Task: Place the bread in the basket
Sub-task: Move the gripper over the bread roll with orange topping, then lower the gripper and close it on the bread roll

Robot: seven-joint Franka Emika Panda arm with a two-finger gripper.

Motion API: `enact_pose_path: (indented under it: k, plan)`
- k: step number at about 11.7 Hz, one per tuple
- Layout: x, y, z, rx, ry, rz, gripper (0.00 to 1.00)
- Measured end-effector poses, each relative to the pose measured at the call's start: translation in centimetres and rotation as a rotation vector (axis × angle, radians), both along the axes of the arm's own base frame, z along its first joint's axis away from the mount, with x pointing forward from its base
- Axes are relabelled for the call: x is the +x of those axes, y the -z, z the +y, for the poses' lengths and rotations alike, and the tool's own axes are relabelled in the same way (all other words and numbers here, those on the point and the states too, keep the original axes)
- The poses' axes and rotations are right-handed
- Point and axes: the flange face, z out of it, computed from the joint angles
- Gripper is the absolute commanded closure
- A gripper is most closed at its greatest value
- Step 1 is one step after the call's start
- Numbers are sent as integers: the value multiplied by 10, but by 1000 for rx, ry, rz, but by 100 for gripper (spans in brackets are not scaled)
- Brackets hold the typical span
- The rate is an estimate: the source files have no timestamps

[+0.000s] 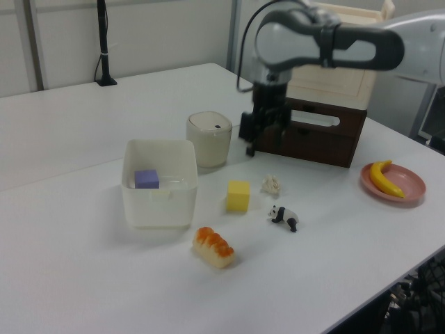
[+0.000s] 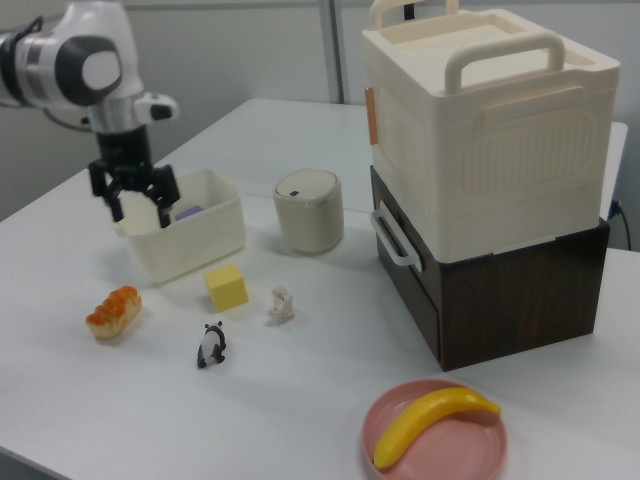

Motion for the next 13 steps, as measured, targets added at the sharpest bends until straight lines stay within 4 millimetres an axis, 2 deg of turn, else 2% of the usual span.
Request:
enact_pose_path:
  k: [2,3,6,9,10,12,13]
  plan:
    - [-11,39,43,3,-56,-17,0]
    - [-17,58,58,3,-75,-21,0]
    - [-33,109,90,-4,-126,11,0]
    - [-31,171,121,-60,-122,27,0]
    - [-31,192,130,-75,-128,34,8]
    - [-34,220,142,-103,-145,48,42]
    - [-34,226,143,-116,-147,48,49]
